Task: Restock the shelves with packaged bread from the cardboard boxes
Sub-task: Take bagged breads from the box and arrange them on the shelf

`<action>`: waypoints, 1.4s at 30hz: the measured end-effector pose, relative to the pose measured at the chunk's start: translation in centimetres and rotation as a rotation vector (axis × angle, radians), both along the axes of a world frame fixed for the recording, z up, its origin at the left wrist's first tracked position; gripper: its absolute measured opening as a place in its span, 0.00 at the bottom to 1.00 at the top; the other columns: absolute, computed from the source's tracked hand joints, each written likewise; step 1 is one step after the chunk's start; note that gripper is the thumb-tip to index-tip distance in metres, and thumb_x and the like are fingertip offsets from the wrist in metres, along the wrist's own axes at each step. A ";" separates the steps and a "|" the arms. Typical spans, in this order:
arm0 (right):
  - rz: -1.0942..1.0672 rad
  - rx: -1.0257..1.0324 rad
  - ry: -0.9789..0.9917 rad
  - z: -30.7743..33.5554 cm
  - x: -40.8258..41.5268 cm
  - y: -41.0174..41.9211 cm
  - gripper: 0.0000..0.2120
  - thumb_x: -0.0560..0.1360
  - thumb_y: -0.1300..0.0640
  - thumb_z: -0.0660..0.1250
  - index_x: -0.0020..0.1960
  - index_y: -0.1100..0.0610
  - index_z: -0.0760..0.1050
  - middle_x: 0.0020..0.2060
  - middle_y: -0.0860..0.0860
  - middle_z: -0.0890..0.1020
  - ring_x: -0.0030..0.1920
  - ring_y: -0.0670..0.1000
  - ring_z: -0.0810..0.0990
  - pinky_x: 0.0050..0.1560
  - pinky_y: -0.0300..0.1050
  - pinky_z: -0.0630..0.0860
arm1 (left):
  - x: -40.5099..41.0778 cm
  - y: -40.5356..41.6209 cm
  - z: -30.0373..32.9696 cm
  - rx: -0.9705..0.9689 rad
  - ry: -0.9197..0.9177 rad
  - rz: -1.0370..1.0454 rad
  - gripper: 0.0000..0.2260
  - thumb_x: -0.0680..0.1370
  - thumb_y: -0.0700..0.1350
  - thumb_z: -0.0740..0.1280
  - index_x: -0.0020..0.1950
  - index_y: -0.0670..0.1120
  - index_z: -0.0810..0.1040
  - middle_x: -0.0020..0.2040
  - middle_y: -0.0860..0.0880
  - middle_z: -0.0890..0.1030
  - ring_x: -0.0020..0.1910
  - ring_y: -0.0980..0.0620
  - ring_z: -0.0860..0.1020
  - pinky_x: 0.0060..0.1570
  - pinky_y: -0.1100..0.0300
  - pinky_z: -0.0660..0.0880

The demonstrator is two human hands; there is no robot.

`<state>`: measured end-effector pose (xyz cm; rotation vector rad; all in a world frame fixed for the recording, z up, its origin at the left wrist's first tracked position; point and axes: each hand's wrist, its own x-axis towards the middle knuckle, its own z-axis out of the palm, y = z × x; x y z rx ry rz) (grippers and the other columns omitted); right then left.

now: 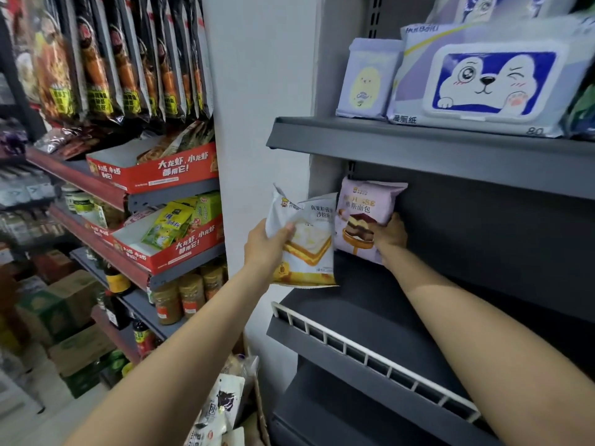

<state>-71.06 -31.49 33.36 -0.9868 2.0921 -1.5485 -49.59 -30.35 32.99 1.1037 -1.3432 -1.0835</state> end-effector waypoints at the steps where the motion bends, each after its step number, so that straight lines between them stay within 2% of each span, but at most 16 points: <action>1: 0.011 0.050 0.043 -0.2 -0.1 -0.4 0.18 0.77 0.61 0.63 0.66 0.65 0.67 0.64 0.61 0.75 0.62 0.60 0.75 0.50 0.42 0.70 | 0.0 -0.1 -0.1 -0.008 0.010 -0.018 0.14 0.78 0.47 0.65 0.63 0.46 0.74 0.53 0.46 0.82 0.48 0.48 0.80 0.44 0.59 0.77; 6: 0.029 0.185 0.178 -1.6 -0.9 -1.8 0.20 0.78 0.59 0.61 0.67 0.65 0.64 0.66 0.62 0.72 0.65 0.61 0.72 0.58 0.47 0.69 | -0.3 -0.2 -0.5 -0.047 0.021 -0.142 0.13 0.80 0.46 0.63 0.64 0.47 0.72 0.50 0.51 0.81 0.42 0.59 0.79 0.34 0.72 0.75; 9: 0.070 0.234 0.171 -1.3 -0.5 -2.4 0.23 0.78 0.59 0.63 0.70 0.64 0.61 0.68 0.62 0.70 0.66 0.61 0.71 0.60 0.48 0.69 | -0.6 -0.3 -0.4 -0.030 0.061 -0.222 0.14 0.80 0.44 0.62 0.66 0.49 0.70 0.52 0.52 0.80 0.45 0.60 0.79 0.34 0.74 0.75; 12: -0.010 0.259 0.153 -1.0 0.7 -1.8 0.35 0.75 0.58 0.68 0.74 0.62 0.53 0.71 0.64 0.60 0.70 0.63 0.63 0.64 0.52 0.67 | -1.1 -0.3 -0.2 0.024 0.136 -0.289 0.15 0.80 0.41 0.62 0.65 0.54 0.68 0.54 0.49 0.81 0.48 0.53 0.81 0.41 0.62 0.80; 15: -0.107 -0.096 0.246 0.1 1.6 0.4 0.24 0.77 0.57 0.64 0.70 0.59 0.61 0.68 0.61 0.62 0.69 0.59 0.62 0.63 0.49 0.65 | -1.9 -0.4 0.3 0.065 0.211 -0.310 0.17 0.79 0.37 0.62 0.63 0.55 0.68 0.55 0.44 0.80 0.48 0.43 0.81 0.48 0.49 0.80; 17: 0.126 -0.294 -0.053 1.0 2.1 2.3 0.14 0.80 0.51 0.59 0.64 0.54 0.70 0.61 0.54 0.73 0.62 0.54 0.71 0.56 0.45 0.69 | -2.7 -0.4 0.7 0.090 0.256 -0.298 0.20 0.77 0.34 0.61 0.63 0.54 0.67 0.53 0.43 0.80 0.46 0.42 0.81 0.47 0.48 0.80; 19: 0.425 -0.213 -0.311 1.4 2.2 4.0 0.14 0.78 0.44 0.60 0.59 0.50 0.74 0.53 0.50 0.81 0.53 0.51 0.79 0.49 0.46 0.74 | -3.7 -0.3 1.1 0.115 0.316 -0.303 0.18 0.76 0.34 0.62 0.62 0.51 0.67 0.49 0.43 0.80 0.43 0.43 0.80 0.45 0.50 0.79; 21: 0.538 -0.132 -0.261 0.8 1.7 4.9 0.14 0.75 0.52 0.68 0.59 0.54 0.75 0.54 0.54 0.82 0.51 0.53 0.82 0.50 0.49 0.77 | -4.7 0.1 1.6 0.112 0.322 -0.320 0.12 0.76 0.39 0.65 0.58 0.47 0.71 0.46 0.44 0.81 0.40 0.46 0.80 0.41 0.55 0.79; 23: 0.503 -0.215 -0.239 0.3 0.7 5.4 0.14 0.73 0.63 0.69 0.58 0.58 0.75 0.54 0.58 0.82 0.49 0.54 0.82 0.50 0.48 0.79 | -5.6 0.4 2.1 0.076 0.288 -0.334 0.08 0.75 0.44 0.68 0.54 0.45 0.76 0.43 0.45 0.82 0.38 0.48 0.81 0.38 0.59 0.79; 26: 0.455 -0.276 -0.206 0.2 -0.6 6.5 0.16 0.71 0.67 0.70 0.58 0.58 0.76 0.53 0.57 0.82 0.48 0.54 0.82 0.52 0.49 0.79 | -7.4 -0.7 2.3 0.034 0.239 -0.214 0.04 0.73 0.43 0.72 0.41 0.45 0.78 0.34 0.49 0.80 0.29 0.53 0.79 0.29 0.64 0.76; 29: 0.437 -0.279 -0.196 0.4 -1.9 7.6 0.19 0.71 0.67 0.70 0.60 0.59 0.74 0.52 0.54 0.82 0.46 0.50 0.82 0.47 0.44 0.81 | -9.3 -1.6 2.3 0.067 0.257 -0.108 0.15 0.67 0.50 0.74 0.26 0.50 0.71 0.30 0.46 0.72 0.32 0.49 0.70 0.35 0.59 0.68; 32: 0.380 -0.250 -0.163 0.7 -2.9 8.0 0.19 0.71 0.65 0.71 0.60 0.56 0.73 0.50 0.51 0.82 0.45 0.47 0.82 0.43 0.41 0.81 | -11.6 -2.6 2.3 0.122 0.333 -0.041 0.17 0.73 0.51 0.70 0.29 0.46 0.69 0.31 0.45 0.71 0.31 0.49 0.69 0.30 0.61 0.66; 35: 0.178 -0.248 -0.137 0.3 -4.9 7.8 0.19 0.72 0.63 0.71 0.61 0.56 0.73 0.54 0.52 0.81 0.52 0.53 0.81 0.54 0.51 0.79 | -13.5 -3.6 2.9 0.203 0.358 -0.051 0.17 0.79 0.55 0.62 0.43 0.43 0.80 0.44 0.44 0.81 0.40 0.44 0.80 0.36 0.57 0.77; 37: 0.015 -0.264 -0.150 -0.1 -6.9 7.8 0.18 0.72 0.62 0.71 0.60 0.57 0.73 0.56 0.55 0.80 0.55 0.55 0.80 0.58 0.54 0.77 | -14.2 -3.7 3.1 0.141 0.167 -0.124 0.15 0.82 0.49 0.57 0.60 0.40 0.76 0.50 0.47 0.79 0.35 0.51 0.77 0.25 0.67 0.75; 39: -0.083 -0.277 -0.138 -0.6 -8.8 7.9 0.16 0.74 0.63 0.69 0.60 0.58 0.72 0.58 0.56 0.80 0.57 0.57 0.79 0.60 0.56 0.76 | -14.6 -3.6 2.5 -0.050 -0.180 -0.146 0.15 0.82 0.42 0.55 0.67 0.43 0.71 0.53 0.45 0.78 0.35 0.54 0.75 0.25 0.71 0.73; 42: -0.124 -0.259 -0.124 -1.3 -10.4 7.3 0.15 0.74 0.65 0.66 0.60 0.59 0.72 0.58 0.57 0.80 0.58 0.58 0.79 0.61 0.58 0.75 | -15.8 -3.5 0.8 -0.341 -0.752 -0.154 0.21 0.79 0.43 0.59 0.73 0.49 0.64 0.67 0.44 0.73 0.61 0.42 0.74 0.58 0.55 0.74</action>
